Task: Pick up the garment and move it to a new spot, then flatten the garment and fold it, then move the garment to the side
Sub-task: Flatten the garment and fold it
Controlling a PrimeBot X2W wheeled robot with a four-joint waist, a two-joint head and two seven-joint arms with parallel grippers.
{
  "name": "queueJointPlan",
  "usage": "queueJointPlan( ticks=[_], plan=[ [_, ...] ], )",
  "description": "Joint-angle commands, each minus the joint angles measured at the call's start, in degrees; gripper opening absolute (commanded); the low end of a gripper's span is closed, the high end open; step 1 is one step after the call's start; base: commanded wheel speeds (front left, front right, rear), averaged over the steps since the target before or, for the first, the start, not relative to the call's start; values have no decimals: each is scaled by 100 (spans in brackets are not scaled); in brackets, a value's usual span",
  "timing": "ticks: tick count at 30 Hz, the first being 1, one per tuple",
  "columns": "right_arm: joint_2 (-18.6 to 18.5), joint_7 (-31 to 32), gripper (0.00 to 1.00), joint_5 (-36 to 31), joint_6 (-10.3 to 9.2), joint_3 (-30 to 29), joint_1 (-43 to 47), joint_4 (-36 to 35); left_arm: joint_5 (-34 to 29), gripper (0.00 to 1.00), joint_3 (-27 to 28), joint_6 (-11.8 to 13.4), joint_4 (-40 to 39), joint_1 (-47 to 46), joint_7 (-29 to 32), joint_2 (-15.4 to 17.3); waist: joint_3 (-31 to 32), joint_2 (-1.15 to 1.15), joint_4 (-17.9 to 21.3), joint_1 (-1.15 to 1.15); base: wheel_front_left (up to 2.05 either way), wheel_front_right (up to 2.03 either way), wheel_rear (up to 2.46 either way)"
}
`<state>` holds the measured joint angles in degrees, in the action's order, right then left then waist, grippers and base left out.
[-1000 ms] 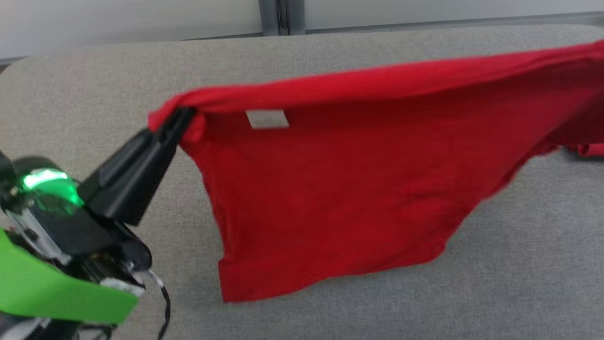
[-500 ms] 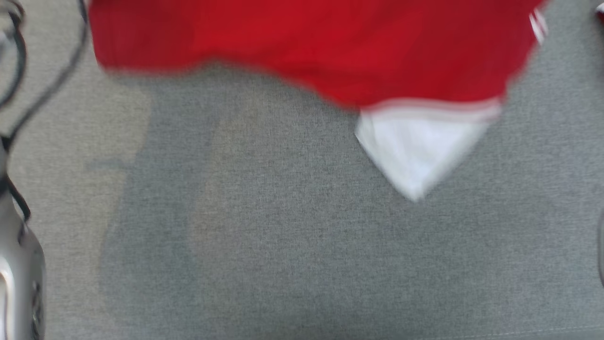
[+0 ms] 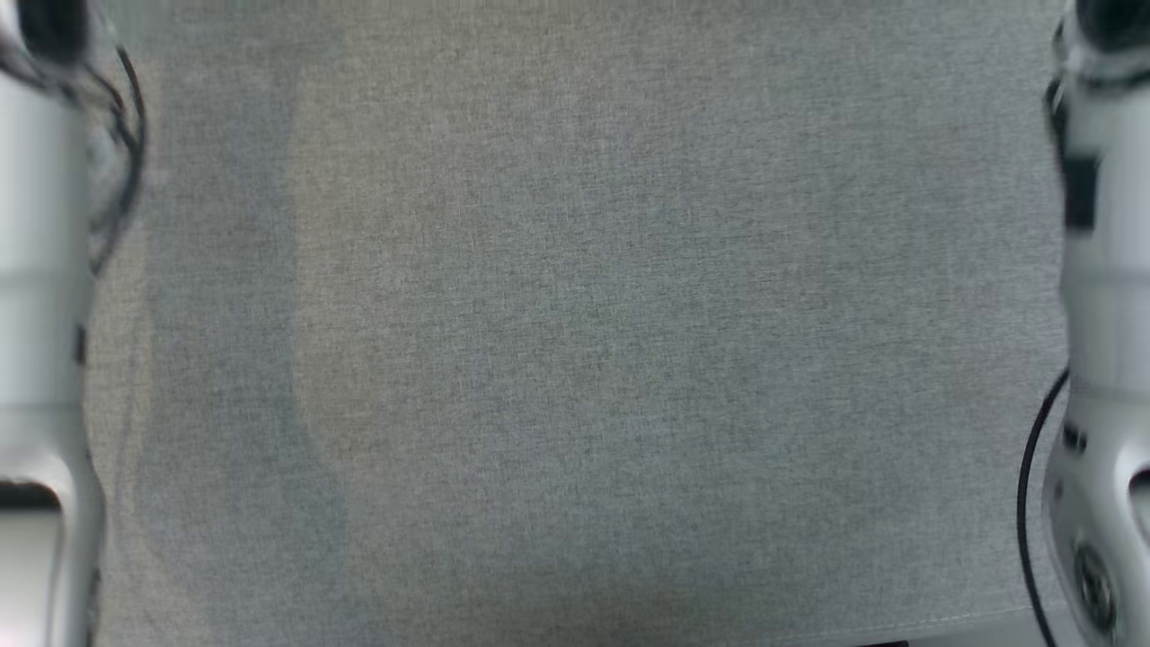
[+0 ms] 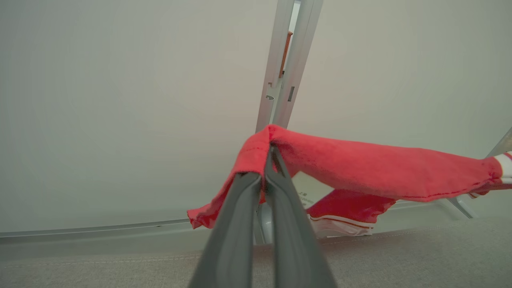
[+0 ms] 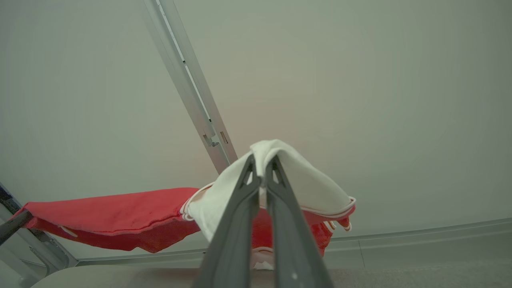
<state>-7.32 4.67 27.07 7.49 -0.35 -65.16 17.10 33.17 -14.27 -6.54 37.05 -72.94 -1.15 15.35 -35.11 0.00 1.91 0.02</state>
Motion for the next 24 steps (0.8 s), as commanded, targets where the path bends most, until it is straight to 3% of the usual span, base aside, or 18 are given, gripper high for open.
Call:
queueJointPlan(
  ticks=[1, 9, 14, 17, 24],
  plan=[
    [-97, -112, 0, 109, -2, 70, 436, -80, 82, 0, -87, -44, 75, 395, -50, 45, 373, 0, -18, -2, 0, 0, 0],
    [-618, -658, 0, 853, -2, 321, 3366, -797, 660, 0, -690, -96, -431, 2788, -334, 210, 1192, 0, -151, -2, 0, 0, 0],
    [-798, -930, 0, 777, -4, 299, 4853, -1123, 795, 0, -946, -81, -1031, 4224, -444, 335, 1707, 0, -223, -2, 0, 0, 0],
    [-760, -1081, 0, 717, -5, 211, 5710, -1136, 801, 0, -1089, 107, -1403, 5163, -478, 353, 2016, 0, -253, -2, 0, 0, 0],
    [-483, -1339, 0, 862, -6, -41, 7387, -1081, 1073, 0, -1173, 815, -2418, 7262, -616, 160, 2447, 0, -281, -2, 0, 0, 0]
  ],
)
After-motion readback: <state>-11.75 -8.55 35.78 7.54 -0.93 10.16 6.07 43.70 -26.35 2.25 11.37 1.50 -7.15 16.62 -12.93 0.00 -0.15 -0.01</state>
